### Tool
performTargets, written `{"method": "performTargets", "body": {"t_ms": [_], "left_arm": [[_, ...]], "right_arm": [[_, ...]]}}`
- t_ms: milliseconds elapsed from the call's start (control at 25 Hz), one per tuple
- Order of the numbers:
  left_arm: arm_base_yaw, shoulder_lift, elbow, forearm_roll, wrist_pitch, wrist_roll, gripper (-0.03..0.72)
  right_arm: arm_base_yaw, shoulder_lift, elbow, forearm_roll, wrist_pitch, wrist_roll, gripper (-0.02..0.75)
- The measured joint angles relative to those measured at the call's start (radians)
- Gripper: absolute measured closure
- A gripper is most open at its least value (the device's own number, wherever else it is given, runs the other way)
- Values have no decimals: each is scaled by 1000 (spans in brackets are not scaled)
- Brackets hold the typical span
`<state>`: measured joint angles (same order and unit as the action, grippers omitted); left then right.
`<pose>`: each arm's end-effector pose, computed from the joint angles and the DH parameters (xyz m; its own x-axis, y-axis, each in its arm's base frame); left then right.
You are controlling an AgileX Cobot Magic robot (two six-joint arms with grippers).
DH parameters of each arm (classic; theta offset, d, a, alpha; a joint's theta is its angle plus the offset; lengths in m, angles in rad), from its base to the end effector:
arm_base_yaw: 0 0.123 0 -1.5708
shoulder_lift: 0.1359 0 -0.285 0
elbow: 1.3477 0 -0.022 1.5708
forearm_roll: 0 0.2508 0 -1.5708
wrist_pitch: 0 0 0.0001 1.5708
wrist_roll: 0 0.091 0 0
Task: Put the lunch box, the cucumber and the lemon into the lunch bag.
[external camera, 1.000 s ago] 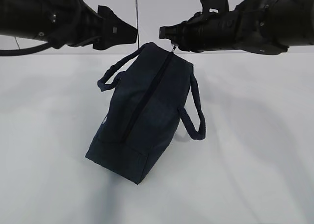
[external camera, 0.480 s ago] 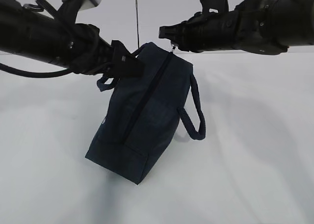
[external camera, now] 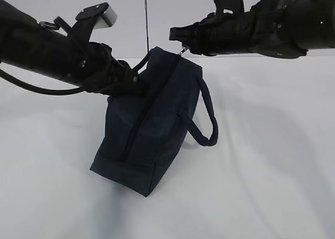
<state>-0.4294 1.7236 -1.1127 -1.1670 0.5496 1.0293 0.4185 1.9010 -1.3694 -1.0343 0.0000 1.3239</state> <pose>0.3156 -0.1927 0.2349 -0.6769 0.2357 -0.6973 0.6315 0.6726 -0.3857 0.4077 0.1812 0.2505 -0.4925 0.0935 -0.8653 -0.2773 0.9255 0.2578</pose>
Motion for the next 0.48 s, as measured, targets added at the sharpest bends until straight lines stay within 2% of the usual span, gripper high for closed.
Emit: {"method": "performTargets", "body": {"t_ms": [200,480], "left_arm": [[2,0,-3,100,78,0,677],[2,-20,-4,183,170,-25,677]], "right_arm": [[0,12,0,-7,0,0,738],[0,57,0,-46,10,2,738]]}}
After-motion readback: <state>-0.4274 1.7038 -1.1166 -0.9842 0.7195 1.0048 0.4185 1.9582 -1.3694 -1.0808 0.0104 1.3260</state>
